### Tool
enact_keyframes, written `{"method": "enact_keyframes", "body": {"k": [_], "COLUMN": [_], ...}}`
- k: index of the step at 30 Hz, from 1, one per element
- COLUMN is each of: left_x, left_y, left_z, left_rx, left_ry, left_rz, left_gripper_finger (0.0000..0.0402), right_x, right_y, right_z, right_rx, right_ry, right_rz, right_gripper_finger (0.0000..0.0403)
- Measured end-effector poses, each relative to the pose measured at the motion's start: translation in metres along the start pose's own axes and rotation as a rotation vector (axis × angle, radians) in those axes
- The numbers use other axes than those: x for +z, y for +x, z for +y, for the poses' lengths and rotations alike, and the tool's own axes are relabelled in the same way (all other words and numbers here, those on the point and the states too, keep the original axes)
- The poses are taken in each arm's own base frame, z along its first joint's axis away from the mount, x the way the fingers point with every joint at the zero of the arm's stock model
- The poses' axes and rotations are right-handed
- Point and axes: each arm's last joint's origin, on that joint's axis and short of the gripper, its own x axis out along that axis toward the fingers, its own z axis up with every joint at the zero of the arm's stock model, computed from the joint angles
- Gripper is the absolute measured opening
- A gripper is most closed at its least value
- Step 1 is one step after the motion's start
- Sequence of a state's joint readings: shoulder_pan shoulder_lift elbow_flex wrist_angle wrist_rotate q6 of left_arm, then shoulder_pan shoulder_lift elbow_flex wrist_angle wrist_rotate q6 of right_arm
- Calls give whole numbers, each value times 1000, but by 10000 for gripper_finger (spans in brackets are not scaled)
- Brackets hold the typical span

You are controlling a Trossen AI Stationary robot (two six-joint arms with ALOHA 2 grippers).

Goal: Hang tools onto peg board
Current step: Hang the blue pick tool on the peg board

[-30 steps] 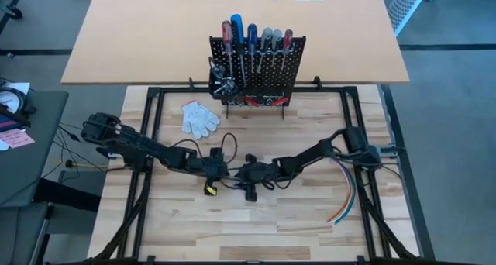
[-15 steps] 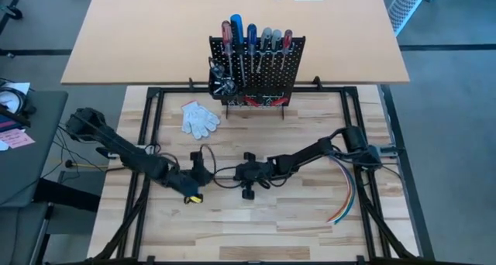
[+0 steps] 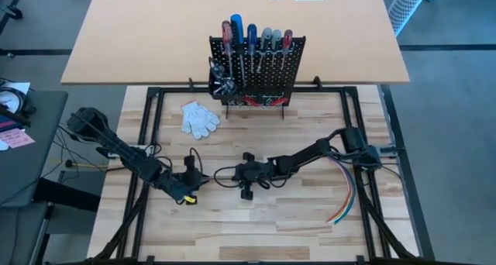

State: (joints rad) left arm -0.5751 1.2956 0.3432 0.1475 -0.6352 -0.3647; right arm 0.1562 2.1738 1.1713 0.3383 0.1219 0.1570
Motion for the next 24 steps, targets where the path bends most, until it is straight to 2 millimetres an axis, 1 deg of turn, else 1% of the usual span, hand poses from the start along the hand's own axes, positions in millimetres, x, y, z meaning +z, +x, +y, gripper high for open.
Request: {"method": "enact_keyframes", "body": {"k": [4,8,12,18,24], "left_x": [-11,-19,-20,-20,-16], "left_y": [0,1,0,1,1], "left_z": [3,5,6,6,4], "left_rx": [-26,-24,-18,-18,-31], "left_ry": [-29,-51,-48,-44,-38], "left_rz": [38,62,76,74,43], "left_gripper_finger": [102,121,125,122,121], "right_x": [1,4,4,11,11], "right_y": [0,-3,-14,-28,-32], "right_z": [0,1,0,-1,-2], "right_rx": [1,7,14,22,18], "right_ry": [3,5,7,31,38], "right_rz": [-6,-17,-29,-117,-130], "right_gripper_finger": [0,0,0,0,0]}}
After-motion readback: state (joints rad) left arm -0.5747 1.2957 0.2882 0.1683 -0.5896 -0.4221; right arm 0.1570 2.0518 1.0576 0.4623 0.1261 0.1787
